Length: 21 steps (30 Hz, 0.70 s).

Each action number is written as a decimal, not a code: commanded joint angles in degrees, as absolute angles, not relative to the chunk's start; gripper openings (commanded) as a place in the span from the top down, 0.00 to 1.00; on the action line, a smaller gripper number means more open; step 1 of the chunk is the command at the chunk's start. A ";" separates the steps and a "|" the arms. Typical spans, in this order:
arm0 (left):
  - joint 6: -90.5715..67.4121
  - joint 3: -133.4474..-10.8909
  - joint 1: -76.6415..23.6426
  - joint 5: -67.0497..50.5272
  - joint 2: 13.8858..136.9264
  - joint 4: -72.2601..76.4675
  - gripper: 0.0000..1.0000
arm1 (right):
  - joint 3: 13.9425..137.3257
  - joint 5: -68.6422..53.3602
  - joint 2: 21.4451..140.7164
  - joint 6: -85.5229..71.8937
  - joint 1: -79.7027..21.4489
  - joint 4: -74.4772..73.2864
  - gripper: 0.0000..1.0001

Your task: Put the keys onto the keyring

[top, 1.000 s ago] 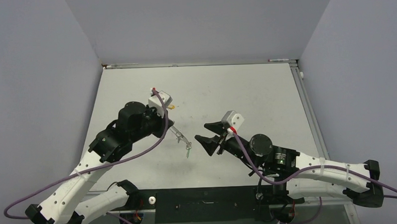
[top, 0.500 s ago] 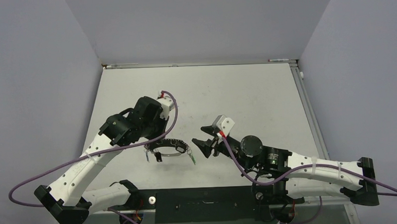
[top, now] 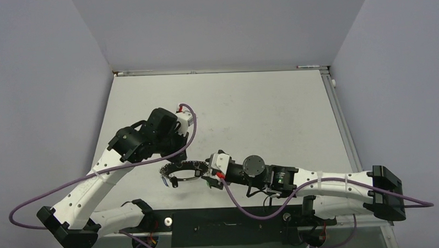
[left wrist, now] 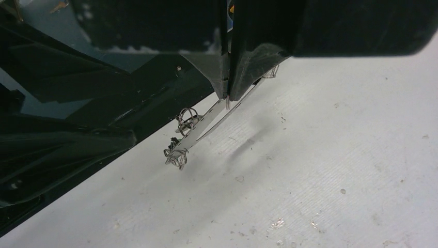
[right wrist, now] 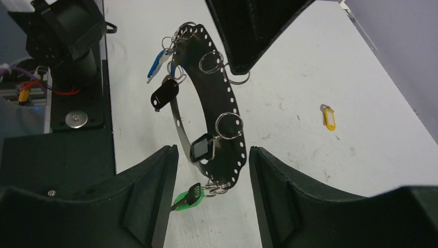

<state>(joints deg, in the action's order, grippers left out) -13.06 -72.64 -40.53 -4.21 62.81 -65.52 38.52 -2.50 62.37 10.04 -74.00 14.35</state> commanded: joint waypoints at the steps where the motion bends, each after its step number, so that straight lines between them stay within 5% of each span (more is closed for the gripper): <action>1: -12.83 -73.58 -40.84 -7.56 60.77 -64.59 1.00 | 42.63 -8.84 65.10 15.22 -74.44 16.25 0.46; 5: -12.83 -73.64 -40.87 -8.06 60.14 -64.52 1.00 | 48.23 -9.62 67.54 11.93 -72.16 10.36 0.39; 6: -12.83 -73.64 -40.87 -8.16 60.12 -64.51 1.00 | 48.59 -10.87 67.92 11.76 -71.75 10.20 0.22; 8: -12.83 -73.55 -40.87 -8.64 60.28 -64.35 1.00 | 48.66 -11.84 68.22 12.06 -71.70 10.70 0.11; 12: -13.08 -73.69 -40.87 -10.81 60.47 -63.99 1.00 | 47.30 -11.09 68.01 11.86 -71.71 13.92 0.11; 21: -13.01 -74.44 -40.85 -12.31 59.93 -63.93 1.00 | 45.02 -12.72 70.10 11.30 -70.29 20.70 0.29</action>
